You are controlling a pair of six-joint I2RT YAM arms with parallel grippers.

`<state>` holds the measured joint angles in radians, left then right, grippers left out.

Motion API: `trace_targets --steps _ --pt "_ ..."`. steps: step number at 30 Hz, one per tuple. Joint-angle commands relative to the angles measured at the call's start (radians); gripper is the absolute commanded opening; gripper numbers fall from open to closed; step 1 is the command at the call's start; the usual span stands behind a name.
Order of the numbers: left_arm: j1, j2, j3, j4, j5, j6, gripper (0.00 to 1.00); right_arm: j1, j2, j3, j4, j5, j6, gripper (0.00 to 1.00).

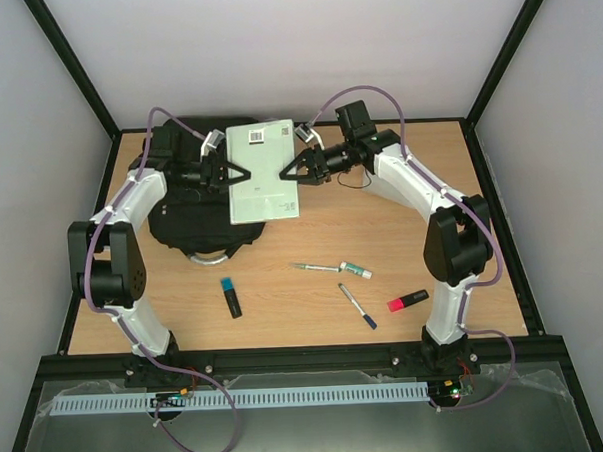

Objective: Pack the student bag
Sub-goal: Pick up the book from the center of the board.

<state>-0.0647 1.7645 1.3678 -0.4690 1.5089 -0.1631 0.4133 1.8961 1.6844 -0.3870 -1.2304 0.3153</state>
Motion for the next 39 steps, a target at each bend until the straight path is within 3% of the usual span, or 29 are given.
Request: trace_targets --steps 1,6,18,22,26,29,31,34,36,39 --pt "0.000 -0.045 -0.012 0.054 0.025 -0.035 0.37 0.009 -0.069 -0.004 0.022 0.004 0.001 0.32" --pt "-0.004 -0.059 -0.035 0.065 -0.024 -0.057 0.53 0.009 -0.064 -0.011 0.028 0.025 0.013 0.28" --pt "-0.004 -0.072 -0.072 0.086 -0.097 -0.090 0.68 0.006 -0.067 -0.001 0.002 0.089 -0.022 0.11" --pt "0.014 -0.086 -0.078 0.019 -0.179 -0.031 0.84 -0.007 -0.099 0.043 -0.097 0.166 -0.151 0.02" --pt "0.042 -0.125 -0.110 0.001 -0.236 -0.008 0.93 -0.027 -0.168 0.047 -0.219 0.319 -0.314 0.01" --pt "0.052 -0.161 -0.112 -0.066 -0.381 0.089 0.97 -0.057 -0.218 0.023 -0.280 0.438 -0.402 0.01" --pt "0.050 -0.199 -0.118 -0.086 -0.598 0.161 0.99 -0.078 -0.244 0.004 -0.305 0.514 -0.456 0.01" --pt "0.033 -0.213 -0.110 -0.168 -0.900 0.380 0.99 -0.093 -0.272 -0.009 -0.358 0.645 -0.572 0.01" --pt "0.024 -0.218 -0.114 -0.224 -1.022 0.541 0.99 -0.094 -0.290 -0.009 -0.385 0.721 -0.655 0.01" --pt "0.018 -0.260 -0.175 -0.213 -1.158 0.664 1.00 -0.093 -0.308 -0.011 -0.426 0.808 -0.745 0.01"
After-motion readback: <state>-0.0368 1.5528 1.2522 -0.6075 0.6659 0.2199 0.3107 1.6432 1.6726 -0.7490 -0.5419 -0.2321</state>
